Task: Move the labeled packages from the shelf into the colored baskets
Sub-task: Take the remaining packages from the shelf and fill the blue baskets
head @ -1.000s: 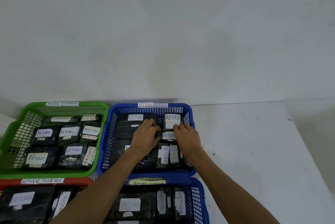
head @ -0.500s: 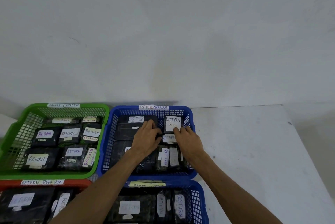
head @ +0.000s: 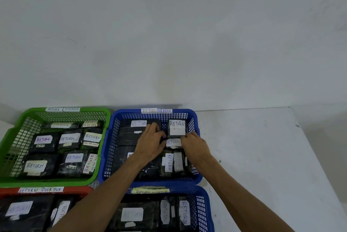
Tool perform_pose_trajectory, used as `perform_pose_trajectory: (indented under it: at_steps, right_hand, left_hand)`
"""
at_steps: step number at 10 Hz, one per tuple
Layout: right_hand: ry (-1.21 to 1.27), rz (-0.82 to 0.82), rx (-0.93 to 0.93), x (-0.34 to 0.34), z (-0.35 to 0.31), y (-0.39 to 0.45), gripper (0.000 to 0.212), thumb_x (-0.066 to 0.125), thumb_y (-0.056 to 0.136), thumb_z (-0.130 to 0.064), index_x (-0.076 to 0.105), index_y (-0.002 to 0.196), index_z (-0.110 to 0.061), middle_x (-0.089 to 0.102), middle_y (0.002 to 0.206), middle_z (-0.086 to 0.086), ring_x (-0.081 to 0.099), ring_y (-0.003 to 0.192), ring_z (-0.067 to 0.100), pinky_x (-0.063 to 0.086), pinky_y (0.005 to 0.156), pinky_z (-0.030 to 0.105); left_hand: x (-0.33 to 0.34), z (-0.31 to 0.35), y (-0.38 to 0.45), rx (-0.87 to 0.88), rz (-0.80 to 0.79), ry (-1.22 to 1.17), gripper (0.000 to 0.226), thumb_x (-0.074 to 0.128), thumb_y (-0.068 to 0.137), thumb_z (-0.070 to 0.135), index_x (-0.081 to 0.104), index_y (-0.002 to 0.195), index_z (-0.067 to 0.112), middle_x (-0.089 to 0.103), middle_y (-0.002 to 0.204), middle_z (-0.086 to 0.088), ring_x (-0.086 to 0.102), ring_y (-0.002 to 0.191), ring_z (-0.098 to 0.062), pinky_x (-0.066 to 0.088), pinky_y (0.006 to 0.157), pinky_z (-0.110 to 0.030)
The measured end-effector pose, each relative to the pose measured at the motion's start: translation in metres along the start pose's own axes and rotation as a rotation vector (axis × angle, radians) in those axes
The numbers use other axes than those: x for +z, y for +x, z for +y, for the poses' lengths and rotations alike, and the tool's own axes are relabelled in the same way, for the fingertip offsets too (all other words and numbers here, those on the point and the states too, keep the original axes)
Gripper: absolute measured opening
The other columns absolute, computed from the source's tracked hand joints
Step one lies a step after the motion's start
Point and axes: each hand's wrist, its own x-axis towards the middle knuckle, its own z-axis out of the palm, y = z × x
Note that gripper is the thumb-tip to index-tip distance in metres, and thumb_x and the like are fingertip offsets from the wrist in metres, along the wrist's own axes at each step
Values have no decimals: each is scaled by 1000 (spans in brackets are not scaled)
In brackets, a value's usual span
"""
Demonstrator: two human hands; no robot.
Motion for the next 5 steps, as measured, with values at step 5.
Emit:
perform_pose_trajectory:
  at_steps: [5]
  right_hand:
    - [215, 169, 89, -33, -8, -43, 20, 53, 98, -24, 61, 111, -11, 64, 113, 7, 59, 103, 22, 53, 79, 35]
  left_hand:
    - [-68, 3, -61, -4, 45, -92, 23, 65, 92, 30, 70, 113, 22, 58, 114, 6, 54, 113, -13, 50, 95, -31]
